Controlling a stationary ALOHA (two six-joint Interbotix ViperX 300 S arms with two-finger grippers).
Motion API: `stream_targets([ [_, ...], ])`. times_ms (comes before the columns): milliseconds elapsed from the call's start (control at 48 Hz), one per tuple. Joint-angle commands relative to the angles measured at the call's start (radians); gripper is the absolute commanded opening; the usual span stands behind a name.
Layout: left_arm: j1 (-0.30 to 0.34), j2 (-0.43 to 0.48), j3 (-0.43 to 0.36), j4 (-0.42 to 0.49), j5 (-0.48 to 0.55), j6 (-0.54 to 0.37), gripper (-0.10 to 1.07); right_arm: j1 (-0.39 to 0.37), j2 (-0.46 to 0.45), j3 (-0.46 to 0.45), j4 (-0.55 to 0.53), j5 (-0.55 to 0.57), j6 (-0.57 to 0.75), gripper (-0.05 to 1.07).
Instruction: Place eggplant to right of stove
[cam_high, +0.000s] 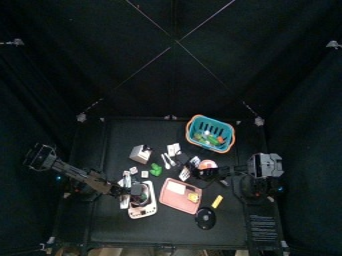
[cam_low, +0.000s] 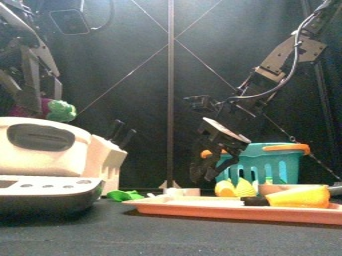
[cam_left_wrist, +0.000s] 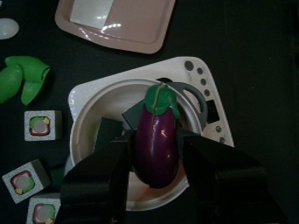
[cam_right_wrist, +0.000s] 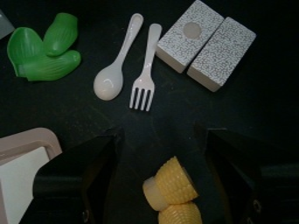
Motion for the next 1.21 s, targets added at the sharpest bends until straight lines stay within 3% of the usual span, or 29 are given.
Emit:
stream_targets([
  [0,0.003,-0.005,-0.026,0.006,-0.008,0.000,0.67,-0.002,-0.020,-0.009,-0.006,0.003,-0.005,0.95],
  [271,0.067,-0.015,-0.091,0.041,-0.002,0.002,0.67,0.006,-0.100,0.020,-0.003,0.041,0.003,0.95],
  [583,0.307,-0.023,-0.210,0.064,0.017,0.005,0.67,0.020,-0.150,0.060,0.038,0.132,-0.003,0.95],
  [688,0.403,0.017,-0.272,0.083,0.063,0.006,0.67,0.034,-0.198,0.106,0.058,0.167,0.002,0.95],
  [896,0.538,0.103,-0.402,0.163,0.095,0.006,0.67,0.038,-0.272,0.167,0.103,0.206,0.014,0.95],
  [1188,0.638,0.273,-0.586,0.184,0.100,0.005,0.67,0.034,-0.275,0.176,0.092,0.206,0.006,0.95],
])
